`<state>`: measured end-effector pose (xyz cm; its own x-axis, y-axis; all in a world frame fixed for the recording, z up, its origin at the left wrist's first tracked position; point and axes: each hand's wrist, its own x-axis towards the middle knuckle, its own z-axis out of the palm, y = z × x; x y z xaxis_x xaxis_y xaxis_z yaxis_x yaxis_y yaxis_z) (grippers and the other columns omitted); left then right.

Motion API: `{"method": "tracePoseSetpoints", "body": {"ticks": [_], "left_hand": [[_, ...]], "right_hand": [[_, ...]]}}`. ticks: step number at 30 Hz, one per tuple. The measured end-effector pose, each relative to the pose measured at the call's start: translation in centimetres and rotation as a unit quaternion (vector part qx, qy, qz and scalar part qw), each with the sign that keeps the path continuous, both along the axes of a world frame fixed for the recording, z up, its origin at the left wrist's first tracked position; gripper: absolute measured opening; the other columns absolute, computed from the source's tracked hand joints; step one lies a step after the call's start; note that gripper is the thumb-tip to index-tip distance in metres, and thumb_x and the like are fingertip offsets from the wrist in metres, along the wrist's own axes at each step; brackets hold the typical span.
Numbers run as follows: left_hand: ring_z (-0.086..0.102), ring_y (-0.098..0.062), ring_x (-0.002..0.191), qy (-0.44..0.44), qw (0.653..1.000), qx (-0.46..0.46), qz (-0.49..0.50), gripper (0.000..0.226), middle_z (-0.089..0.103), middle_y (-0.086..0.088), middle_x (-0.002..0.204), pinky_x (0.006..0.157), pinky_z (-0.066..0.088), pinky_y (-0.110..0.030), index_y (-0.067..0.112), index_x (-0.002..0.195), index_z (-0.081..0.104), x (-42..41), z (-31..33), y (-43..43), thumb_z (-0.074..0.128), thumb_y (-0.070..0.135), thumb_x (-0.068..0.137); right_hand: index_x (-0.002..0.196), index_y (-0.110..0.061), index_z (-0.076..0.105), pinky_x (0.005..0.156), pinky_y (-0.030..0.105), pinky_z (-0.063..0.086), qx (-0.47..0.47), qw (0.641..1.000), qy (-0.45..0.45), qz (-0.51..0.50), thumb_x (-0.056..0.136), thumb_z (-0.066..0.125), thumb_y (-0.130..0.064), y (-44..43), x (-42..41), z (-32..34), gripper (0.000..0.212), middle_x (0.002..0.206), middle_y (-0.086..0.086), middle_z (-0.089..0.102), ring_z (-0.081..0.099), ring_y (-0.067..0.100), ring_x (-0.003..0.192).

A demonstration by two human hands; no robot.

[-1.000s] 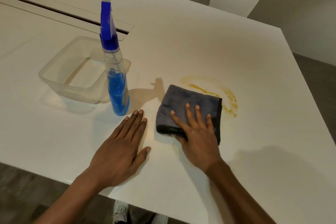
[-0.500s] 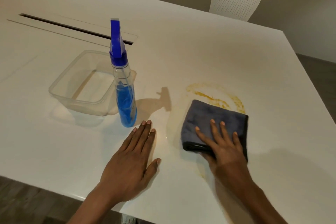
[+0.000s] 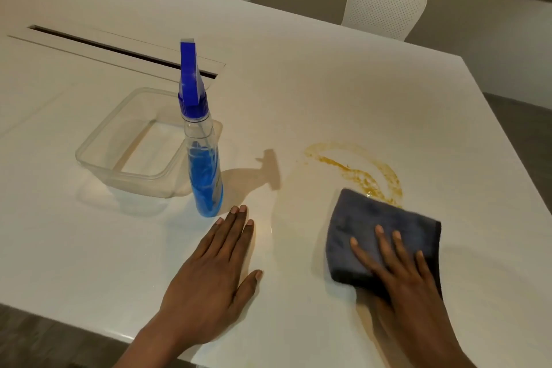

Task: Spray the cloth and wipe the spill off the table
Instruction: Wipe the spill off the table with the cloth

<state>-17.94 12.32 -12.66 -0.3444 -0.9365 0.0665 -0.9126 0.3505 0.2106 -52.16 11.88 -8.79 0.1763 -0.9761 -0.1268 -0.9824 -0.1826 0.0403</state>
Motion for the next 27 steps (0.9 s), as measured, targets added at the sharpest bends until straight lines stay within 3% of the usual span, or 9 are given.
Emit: {"method": "tracePoseSetpoints", "body": {"ticks": [2, 6, 10, 12, 14, 16, 18, 22, 27], "left_hand": [[-0.009, -0.017, 0.166, -0.001, 1.0, -0.001, -0.001, 0.078, -0.008, -0.005, 0.18, 0.13, 0.005, -0.036, 0.012, 0.17, 0.007, 0.0, 0.1, 0.0, 0.024, 0.059, 0.111], [-0.007, -0.017, 0.167, -0.01, 1.0, 0.0, -0.01, 0.078, -0.006, -0.005, 0.18, 0.131, 0.003, -0.036, 0.012, 0.17, 0.007, 0.1, 0.1, 0.0, 0.024, 0.059, 0.111], [-0.009, -0.015, 0.166, -0.015, 1.0, -0.005, -0.003, 0.079, -0.004, -0.004, 0.18, 0.131, -0.004, -0.03, 0.012, 0.17, 0.009, 0.2, 0.0, -0.3, 0.027, 0.061, 0.11], [-0.006, -0.017, 0.166, -0.014, 1.0, -0.005, -0.005, 0.08, -0.002, -0.006, 0.181, 0.131, 0.0, -0.033, 0.011, 0.17, 0.011, 0.2, -0.1, -0.3, 0.028, 0.06, 0.11], [-0.003, -0.019, 0.167, -0.016, 1.0, -0.002, -0.01, 0.08, -0.002, -0.007, 0.18, 0.131, 0.006, -0.037, 0.01, 0.17, 0.012, 0.1, -0.1, -0.2, 0.029, 0.059, 0.11], [-0.002, -0.02, 0.167, -0.019, 1.0, -0.002, -0.011, 0.08, -0.002, -0.008, 0.18, 0.131, 0.008, -0.039, 0.009, 0.17, 0.012, 0.0, 0.0, -0.1, 0.029, 0.058, 0.11], [-0.002, -0.02, 0.167, -0.019, 1.0, -0.007, -0.008, 0.079, -0.001, -0.008, 0.18, 0.131, 0.008, -0.038, 0.009, 0.17, 0.013, -0.1, 0.0, -0.1, 0.029, 0.058, 0.11], [-0.003, -0.019, 0.167, -0.017, 1.0, -0.009, -0.01, 0.078, 0.001, -0.007, 0.18, 0.131, 0.005, -0.036, 0.009, 0.17, 0.015, 0.0, 0.1, -0.2, 0.028, 0.058, 0.11], [-0.005, -0.017, 0.167, -0.017, 1.0, -0.009, -0.015, 0.078, -0.001, -0.006, 0.18, 0.132, 0.001, -0.034, 0.01, 0.17, 0.013, 0.1, 0.0, -0.3, 0.026, 0.059, 0.11]], "right_hand": [[0.155, -0.054, 0.011, 0.118, 0.064, 0.026, -0.003, 0.999, -0.034, -0.039, 0.09, 0.025, -0.058, -2.7, 0.9, -0.4, 0.067, 0.17, 0.001, 0.012, 0.012, 0.033, 0.157], [0.156, -0.048, 0.02, 0.118, 0.065, 0.022, -0.018, 0.999, -0.027, -0.002, 0.097, 0.014, -0.068, -3.9, 5.1, -1.1, 0.063, 0.17, 0.006, 0.017, 0.013, 0.036, 0.156], [0.157, -0.044, 0.024, 0.114, 0.061, 0.025, -0.018, 0.997, -0.022, 0.067, 0.089, 0.036, -0.064, 1.5, 6.1, -0.8, 0.071, 0.168, 0.009, 0.023, 0.02, 0.039, 0.154], [0.154, -0.044, 0.031, 0.11, 0.062, 0.034, -0.013, 0.998, -0.026, 0.047, 0.082, 0.044, -0.06, 2.9, 3.8, -0.6, 0.075, 0.165, 0.008, 0.032, 0.029, 0.04, 0.15], [0.154, -0.048, 0.028, 0.11, 0.064, 0.037, -0.01, 0.999, -0.035, 0.002, 0.08, 0.045, -0.054, 2.1, 0.6, -0.5, 0.076, 0.166, 0.006, 0.029, 0.028, 0.039, 0.151], [0.154, -0.057, 0.01, 0.118, 0.063, 0.026, 0.016, 0.997, -0.046, -0.058, 0.091, 0.037, -0.051, -0.3, -2.2, -0.4, 0.069, 0.171, 0.0, 0.008, 0.009, 0.034, 0.157], [0.152, -0.061, 0.0, 0.12, 0.064, 0.02, 0.002, 0.994, -0.05, -0.099, 0.096, 0.026, -0.062, -3.9, -3.8, -1.0, 0.062, 0.172, -0.001, 0.001, 0.003, 0.033, 0.158], [0.154, -0.057, 0.004, 0.12, 0.068, 0.014, -0.006, 0.989, -0.063, -0.132, 0.091, 0.008, -0.077, -11.3, -2.7, -1.4, 0.067, 0.171, 0.004, 0.01, 0.006, 0.037, 0.157], [0.156, -0.054, 0.008, 0.121, 0.066, 0.012, 0.006, 0.998, -0.048, -0.048, 0.093, 0.013, -0.073, -11.3, 1.7, -1.5, 0.066, 0.172, 0.004, 0.003, 0.002, 0.037, 0.157]]}}
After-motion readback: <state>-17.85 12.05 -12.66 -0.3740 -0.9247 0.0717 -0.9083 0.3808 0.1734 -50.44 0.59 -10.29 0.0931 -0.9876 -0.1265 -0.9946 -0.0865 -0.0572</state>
